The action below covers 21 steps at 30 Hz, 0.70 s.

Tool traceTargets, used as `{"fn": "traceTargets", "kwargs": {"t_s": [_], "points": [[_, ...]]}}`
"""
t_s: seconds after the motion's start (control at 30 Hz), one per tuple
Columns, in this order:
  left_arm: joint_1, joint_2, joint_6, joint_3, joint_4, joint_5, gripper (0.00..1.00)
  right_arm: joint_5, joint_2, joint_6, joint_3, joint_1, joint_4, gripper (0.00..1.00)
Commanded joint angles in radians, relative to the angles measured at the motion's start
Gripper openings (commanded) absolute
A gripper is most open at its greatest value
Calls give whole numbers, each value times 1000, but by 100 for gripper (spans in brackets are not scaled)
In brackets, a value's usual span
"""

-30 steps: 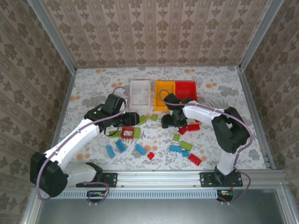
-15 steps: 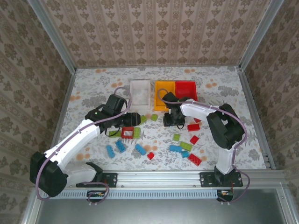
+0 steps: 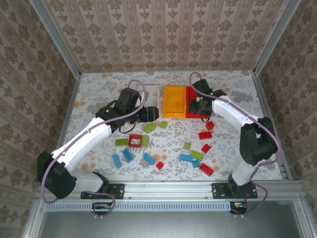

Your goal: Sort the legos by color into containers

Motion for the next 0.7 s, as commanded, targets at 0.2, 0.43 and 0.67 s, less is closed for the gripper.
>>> {"fn": "traceTargets", "kwargs": {"t_s": [0.2, 0.43, 0.67], "points": [[-55, 166, 39, 167, 60, 36, 65, -37, 224, 33, 203, -63, -79, 45], [-95, 222, 62, 227, 69, 44, 65, -40, 213, 46, 199, -64, -80, 65], [-94, 194, 67, 223, 4, -15, 65, -34, 124, 50, 185, -57, -90, 69]]}}
